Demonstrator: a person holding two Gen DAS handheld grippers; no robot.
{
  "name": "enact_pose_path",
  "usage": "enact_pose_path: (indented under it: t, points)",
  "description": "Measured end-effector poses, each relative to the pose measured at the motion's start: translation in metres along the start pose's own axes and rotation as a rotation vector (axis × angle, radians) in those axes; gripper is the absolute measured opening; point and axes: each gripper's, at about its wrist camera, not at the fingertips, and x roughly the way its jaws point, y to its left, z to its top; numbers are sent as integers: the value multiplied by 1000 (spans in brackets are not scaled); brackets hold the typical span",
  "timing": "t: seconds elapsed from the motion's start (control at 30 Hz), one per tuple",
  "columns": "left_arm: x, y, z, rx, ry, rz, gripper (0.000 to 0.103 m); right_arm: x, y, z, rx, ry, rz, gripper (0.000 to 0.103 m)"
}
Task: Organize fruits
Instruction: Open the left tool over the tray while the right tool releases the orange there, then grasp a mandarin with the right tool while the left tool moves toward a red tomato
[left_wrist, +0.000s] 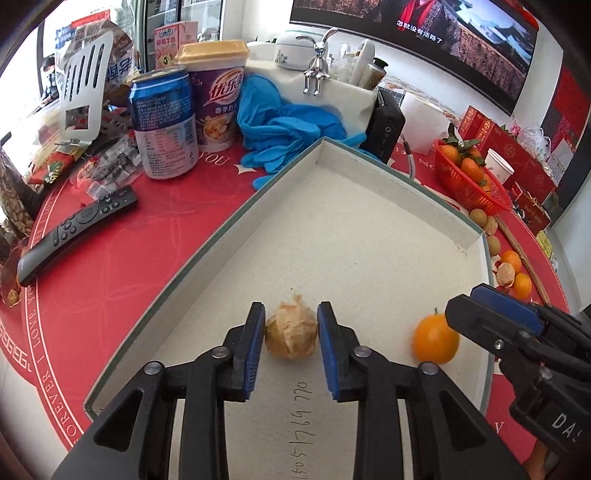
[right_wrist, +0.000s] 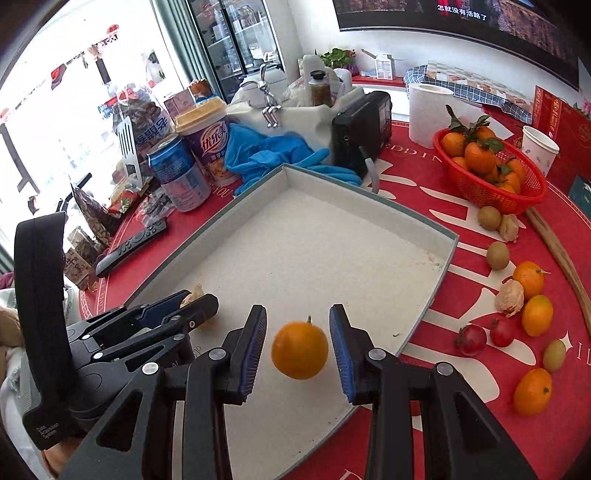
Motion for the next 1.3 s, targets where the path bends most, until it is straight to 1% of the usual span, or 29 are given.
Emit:
enact_pose_path:
  t: [0.03, 0.07, 0.1, 0.2, 0.27, 0.3, 0.37, 0.57, 0.7, 0.77, 0.83, 0.93, 1.03, 1.1, 1.23, 1.3]
  points:
    - [2, 1, 0, 6, 11, 1, 49, 3, 3, 0, -12, 9, -12, 48]
    - [4, 4, -1, 0, 15, 15, 55, 4, 5, 0, -23, 10, -33, 69]
    - [4, 6, -1, 0, 16, 28, 61, 2, 7, 1, -36, -10, -80, 75]
    - [6, 10, -2, 4, 17, 59, 71, -5, 13, 0, -106, -53, -200, 76]
    - [7, 13, -5, 11, 11, 102, 72, -8, 13, -3, -132, -63, -267, 76]
    - [7, 14, -6, 17, 8, 107, 73, -10, 12, -5, -135, -60, -279, 76]
    - [4, 16, -11, 25, -5, 117, 73, -15, 6, -11, -124, -57, -275, 76]
    - [-1, 25, -15, 3, -14, 131, 73, -44, -22, -26, -45, -96, -295, 76]
    - [-1, 24, -13, -8, -16, 131, 73, -64, -48, -41, -7, -103, -346, 76]
    - [-2, 25, -13, -17, -20, 125, 74, -71, -64, -51, 20, -96, -382, 76]
    - [-7, 25, -13, -28, -37, 110, 74, -76, -81, -60, 56, -85, -400, 76]
    - [-21, 20, -12, -16, -94, 67, 74, -80, -105, -73, 118, -61, -411, 76]
    - [-43, 2, -14, 52, -176, 19, 74, -76, -125, -83, 169, -31, -403, 76]
    - [-57, -18, -20, 126, -212, -33, 74, -73, -133, -88, 200, -17, -383, 76]
    - [-78, -73, -37, 321, -223, -161, 74, -65, -139, -87, 210, -23, -352, 76]
    - [-82, -100, -47, 405, -216, -191, 74, -60, -139, -82, 197, -30, -351, 76]
